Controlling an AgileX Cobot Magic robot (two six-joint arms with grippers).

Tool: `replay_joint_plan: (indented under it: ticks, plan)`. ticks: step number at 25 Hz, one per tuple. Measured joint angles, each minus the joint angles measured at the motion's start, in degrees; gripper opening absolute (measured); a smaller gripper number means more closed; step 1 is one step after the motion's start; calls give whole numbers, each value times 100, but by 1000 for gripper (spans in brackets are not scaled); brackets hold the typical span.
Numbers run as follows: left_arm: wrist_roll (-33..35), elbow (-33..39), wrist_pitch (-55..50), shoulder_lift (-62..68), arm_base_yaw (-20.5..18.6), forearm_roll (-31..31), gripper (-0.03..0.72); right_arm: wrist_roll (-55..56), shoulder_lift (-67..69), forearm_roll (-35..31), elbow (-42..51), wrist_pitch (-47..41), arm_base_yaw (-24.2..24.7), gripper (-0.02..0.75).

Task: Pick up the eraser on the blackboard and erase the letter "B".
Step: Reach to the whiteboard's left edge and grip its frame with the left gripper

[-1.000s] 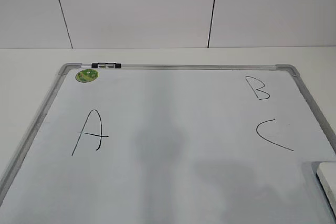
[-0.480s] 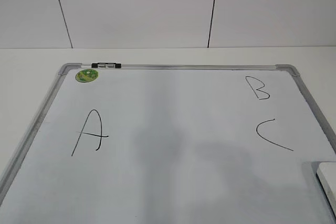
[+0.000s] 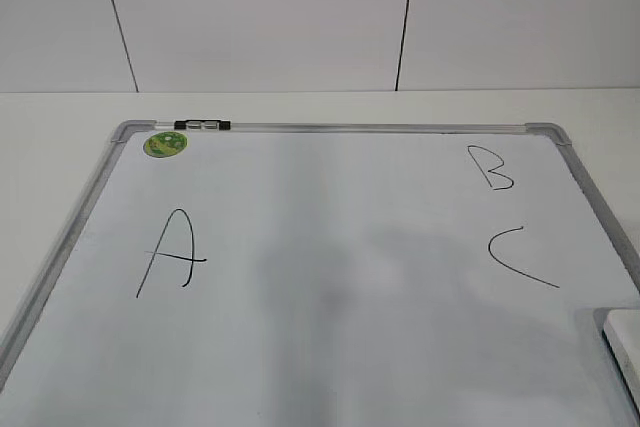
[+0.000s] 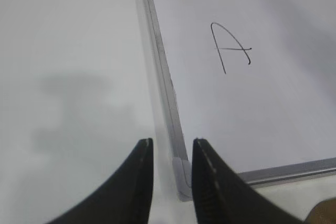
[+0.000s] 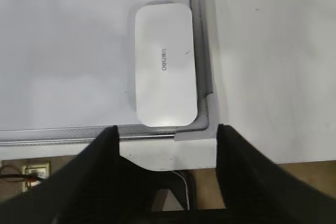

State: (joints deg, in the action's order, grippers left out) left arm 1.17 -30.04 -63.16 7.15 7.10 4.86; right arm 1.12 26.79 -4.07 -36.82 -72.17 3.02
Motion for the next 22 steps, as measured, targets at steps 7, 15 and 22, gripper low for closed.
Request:
replay_joint_plan:
  ticks: [7,15,22]
  plan:
    - [0,-290,-59,1278,0,191,203,14,1115,-247,-322,13,0,458]
    - [-50,-1356,-445,3223,0,258,203,14,2049,-258,-442,35,0,458]
    - [-63,-2303,-478,5091,0,270,203,22,2357,-258,-454,57,0,458]
